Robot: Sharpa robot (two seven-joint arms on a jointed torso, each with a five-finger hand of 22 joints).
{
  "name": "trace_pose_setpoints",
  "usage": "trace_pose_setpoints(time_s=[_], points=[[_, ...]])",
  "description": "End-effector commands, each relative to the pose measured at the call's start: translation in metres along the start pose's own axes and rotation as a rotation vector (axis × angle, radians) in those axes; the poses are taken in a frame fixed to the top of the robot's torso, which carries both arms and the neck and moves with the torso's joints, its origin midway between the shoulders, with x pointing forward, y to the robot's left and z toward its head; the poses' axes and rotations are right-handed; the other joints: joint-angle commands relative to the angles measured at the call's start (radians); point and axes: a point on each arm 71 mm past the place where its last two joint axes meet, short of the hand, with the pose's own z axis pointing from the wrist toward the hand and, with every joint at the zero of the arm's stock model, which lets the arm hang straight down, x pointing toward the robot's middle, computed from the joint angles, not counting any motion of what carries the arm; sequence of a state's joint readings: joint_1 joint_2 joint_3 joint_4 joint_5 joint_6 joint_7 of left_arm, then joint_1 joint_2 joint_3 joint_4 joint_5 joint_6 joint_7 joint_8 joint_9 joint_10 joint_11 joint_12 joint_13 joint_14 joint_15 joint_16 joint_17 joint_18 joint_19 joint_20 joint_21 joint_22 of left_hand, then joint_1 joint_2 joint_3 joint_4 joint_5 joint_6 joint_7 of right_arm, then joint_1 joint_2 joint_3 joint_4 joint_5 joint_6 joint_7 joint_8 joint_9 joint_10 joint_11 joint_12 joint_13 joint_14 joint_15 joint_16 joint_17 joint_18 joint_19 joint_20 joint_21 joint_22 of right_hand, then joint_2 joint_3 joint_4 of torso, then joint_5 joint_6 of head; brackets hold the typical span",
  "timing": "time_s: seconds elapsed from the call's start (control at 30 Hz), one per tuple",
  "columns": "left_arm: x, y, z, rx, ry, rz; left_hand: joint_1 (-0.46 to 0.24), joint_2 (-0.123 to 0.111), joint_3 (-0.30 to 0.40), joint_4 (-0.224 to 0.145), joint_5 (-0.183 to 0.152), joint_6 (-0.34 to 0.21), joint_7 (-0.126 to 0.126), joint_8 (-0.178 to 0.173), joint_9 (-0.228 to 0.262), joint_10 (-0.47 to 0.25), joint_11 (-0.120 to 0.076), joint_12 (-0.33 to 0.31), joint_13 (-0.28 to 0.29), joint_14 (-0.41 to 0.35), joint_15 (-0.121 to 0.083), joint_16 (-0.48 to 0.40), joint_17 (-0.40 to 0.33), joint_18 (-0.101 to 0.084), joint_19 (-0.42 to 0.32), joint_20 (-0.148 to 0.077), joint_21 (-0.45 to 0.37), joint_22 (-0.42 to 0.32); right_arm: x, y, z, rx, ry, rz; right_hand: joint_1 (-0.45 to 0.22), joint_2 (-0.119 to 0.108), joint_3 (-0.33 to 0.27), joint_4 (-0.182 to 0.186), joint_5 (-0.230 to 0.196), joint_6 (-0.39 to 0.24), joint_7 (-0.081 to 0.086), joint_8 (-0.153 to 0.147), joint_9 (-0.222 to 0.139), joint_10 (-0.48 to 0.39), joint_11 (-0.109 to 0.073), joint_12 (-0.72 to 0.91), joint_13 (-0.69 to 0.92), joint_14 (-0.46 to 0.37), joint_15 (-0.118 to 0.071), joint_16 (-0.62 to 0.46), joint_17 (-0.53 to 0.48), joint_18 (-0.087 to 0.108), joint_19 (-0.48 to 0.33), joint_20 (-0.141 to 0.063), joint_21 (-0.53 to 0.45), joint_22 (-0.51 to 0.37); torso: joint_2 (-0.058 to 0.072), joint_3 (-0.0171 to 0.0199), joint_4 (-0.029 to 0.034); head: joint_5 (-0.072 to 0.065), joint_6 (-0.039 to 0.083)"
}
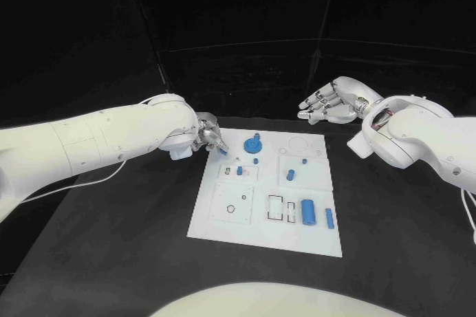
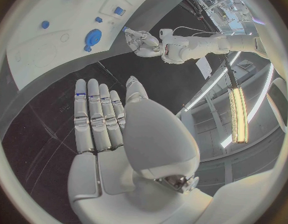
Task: Assemble the parts on the task board
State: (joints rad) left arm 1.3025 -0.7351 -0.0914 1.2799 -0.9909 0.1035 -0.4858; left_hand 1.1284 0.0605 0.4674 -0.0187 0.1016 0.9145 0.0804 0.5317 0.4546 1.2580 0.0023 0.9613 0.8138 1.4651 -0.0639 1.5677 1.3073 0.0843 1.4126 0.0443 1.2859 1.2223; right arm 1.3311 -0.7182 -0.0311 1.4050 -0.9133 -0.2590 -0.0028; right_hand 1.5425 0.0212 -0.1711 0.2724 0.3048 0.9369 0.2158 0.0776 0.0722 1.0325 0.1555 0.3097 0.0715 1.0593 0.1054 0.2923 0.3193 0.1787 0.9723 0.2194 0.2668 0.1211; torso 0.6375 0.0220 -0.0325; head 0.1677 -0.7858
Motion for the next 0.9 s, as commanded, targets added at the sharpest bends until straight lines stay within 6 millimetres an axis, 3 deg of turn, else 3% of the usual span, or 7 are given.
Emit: trace_pose_setpoints(time_s=[0.03,0.23,0.9], points=[[0.002,0.001,-0.005,0.012,-0.079,-0.050,-0.009,0.000,0.113,-0.105,0.002,-0.001,-0.006,0.005,0.002,0.005,-0.006,-0.005,-0.002,0.106,0.002,0.003,0.263,-0.001,0.002,0.004,-0.005,0.001,-0.001,0.001,0.000,-0.011,-0.001,-0.003,0.006,0.000,-0.001,-0.006,0.006,-0.007,0.003,0.006,0.001,-0.008,-0.002,0.005,-0.001,-0.009,-0.001,0.006,-0.002,0.004,0.009,0.000,-0.004,-0.001,-0.003,0.0010,0.0039,0.001,-0.002],[0.018,0.004,-0.009,0.030,-0.093,-0.041,-0.015,-0.005,0.126,-0.105,0.002,-0.001,-0.007,0.011,0.005,0.008,-0.006,-0.006,-0.004,0.106,0.001,0.003,0.263,-0.002,0.003,0.004,-0.003,0.003,0.000,-0.001,0.000,-0.009,-0.002,-0.003,0.005,0.000,-0.002,-0.005,0.007,-0.007,0.003,0.006,0.001,-0.008,-0.002,0.005,-0.001,-0.010,-0.001,0.006,-0.002,0.004,0.009,0.000,-0.005,-0.002,-0.002,-0.0016,0.0053,-0.001,-0.005],[0.046,-0.001,-0.004,0.030,-0.051,0.053,-0.025,-0.016,0.141,-0.104,0.001,0.001,-0.010,0.022,0.010,0.016,-0.009,-0.002,-0.002,0.106,0.000,0.003,0.263,-0.002,0.004,0.003,-0.003,0.004,0.006,-0.005,-0.001,-0.003,0.015,-0.008,0.004,0.001,-0.003,-0.004,0.008,-0.007,0.004,0.006,0.001,-0.008,-0.002,0.005,-0.001,-0.010,0.000,0.007,-0.002,0.004,0.009,0.000,-0.005,-0.002,-0.002,0.0015,0.0023,0.000,-0.009]])
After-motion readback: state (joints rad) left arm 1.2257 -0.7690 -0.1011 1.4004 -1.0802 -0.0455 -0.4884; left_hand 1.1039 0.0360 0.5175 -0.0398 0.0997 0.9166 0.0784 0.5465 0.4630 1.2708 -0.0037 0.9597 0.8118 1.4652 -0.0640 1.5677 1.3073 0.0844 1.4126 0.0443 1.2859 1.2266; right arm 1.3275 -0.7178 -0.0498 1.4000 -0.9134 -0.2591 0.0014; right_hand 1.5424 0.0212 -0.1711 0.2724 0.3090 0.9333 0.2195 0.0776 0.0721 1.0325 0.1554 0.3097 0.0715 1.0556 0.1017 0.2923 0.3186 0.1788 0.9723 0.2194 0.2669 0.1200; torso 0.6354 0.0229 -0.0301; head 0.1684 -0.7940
